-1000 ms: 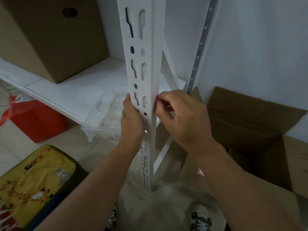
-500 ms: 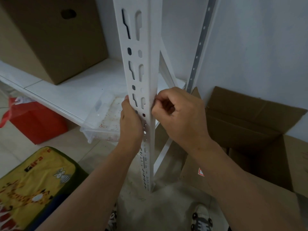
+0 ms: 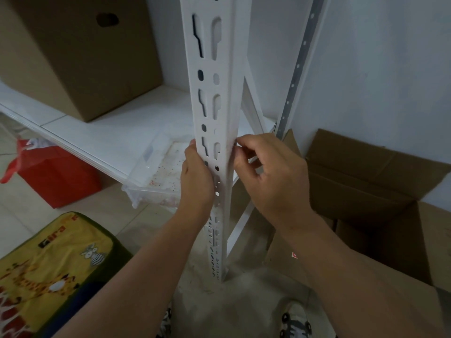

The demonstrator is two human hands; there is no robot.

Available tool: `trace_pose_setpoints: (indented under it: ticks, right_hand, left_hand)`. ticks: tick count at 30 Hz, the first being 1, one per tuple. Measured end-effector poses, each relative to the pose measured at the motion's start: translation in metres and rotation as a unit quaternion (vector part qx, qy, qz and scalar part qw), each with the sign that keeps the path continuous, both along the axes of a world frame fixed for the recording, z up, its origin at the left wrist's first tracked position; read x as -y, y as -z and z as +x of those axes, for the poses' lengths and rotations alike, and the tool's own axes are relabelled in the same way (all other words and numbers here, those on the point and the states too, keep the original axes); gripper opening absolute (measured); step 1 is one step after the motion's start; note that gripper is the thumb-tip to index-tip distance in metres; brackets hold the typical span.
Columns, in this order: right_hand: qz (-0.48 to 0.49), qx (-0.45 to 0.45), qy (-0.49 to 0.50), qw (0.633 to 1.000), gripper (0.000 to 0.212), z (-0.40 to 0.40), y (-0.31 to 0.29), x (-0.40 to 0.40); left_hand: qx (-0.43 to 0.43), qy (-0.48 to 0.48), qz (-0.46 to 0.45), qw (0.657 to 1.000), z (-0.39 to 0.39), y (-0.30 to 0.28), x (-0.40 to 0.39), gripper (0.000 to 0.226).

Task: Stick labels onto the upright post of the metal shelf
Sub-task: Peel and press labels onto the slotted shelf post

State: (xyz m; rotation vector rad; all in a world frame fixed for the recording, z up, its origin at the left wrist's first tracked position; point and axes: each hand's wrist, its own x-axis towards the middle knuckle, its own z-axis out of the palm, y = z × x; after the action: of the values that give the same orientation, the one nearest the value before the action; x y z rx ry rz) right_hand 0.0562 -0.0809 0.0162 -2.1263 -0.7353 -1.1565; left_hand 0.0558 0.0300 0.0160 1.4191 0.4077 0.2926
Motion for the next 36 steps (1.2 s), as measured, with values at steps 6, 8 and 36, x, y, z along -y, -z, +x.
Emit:
trace_pose_setpoints:
  ticks: [6, 8, 36]
  right_hand:
    - [-0.023, 0.014, 0.007, 1.0, 0.022, 0.002, -0.005, -0.002]
    - [-0.003, -0.012, 0.005, 1.0, 0.014, 0.002, -0.009, -0.004]
    - [0.019, -0.024, 0.021, 0.999, 0.01, -0.004, -0.013, -0.009]
  left_hand:
    - [0.004, 0.0, 0.002, 1.0, 0.001, 0.002, 0.001, 0.043]
    - [0.009, -0.002, 0.002, 1.0, 0.001, 0.002, 0.001, 0.044]
    - [0.027, -0.014, 0.0, 1.0, 0.004, 0.008, 0.001, 0.042]
